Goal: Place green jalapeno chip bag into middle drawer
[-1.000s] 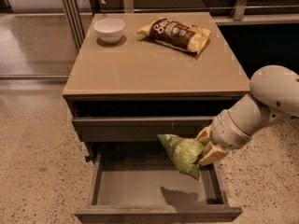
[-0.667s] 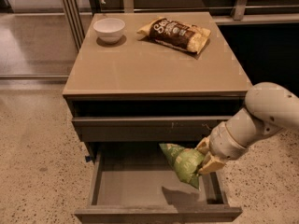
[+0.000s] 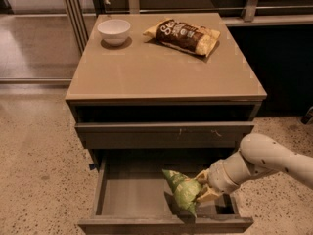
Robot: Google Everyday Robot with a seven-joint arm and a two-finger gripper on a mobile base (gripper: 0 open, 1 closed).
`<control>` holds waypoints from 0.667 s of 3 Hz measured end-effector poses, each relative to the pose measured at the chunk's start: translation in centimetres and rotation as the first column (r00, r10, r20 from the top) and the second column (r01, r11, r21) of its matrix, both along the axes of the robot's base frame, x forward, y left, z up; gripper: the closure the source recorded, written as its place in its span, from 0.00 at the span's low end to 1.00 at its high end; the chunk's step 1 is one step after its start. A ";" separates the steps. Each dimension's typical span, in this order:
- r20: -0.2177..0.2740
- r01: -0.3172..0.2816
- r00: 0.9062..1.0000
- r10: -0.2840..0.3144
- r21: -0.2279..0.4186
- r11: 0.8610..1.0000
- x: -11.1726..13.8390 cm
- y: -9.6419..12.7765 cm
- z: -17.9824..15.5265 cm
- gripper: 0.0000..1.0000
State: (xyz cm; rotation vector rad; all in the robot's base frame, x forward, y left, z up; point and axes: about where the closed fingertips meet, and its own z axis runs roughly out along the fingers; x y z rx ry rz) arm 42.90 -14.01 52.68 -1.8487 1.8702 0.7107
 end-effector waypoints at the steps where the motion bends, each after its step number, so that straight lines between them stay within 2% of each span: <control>1: 0.001 0.000 1.000 0.000 -0.001 1.000 0.0 0.0 0.0 1.00; 2: 0.042 -0.007 0.999 0.009 -0.043 0.999 0.4 -0.3 -2.0 1.00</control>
Offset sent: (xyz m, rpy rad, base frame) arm 0.0137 -0.0118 -0.0552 -0.1236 -0.1241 0.0160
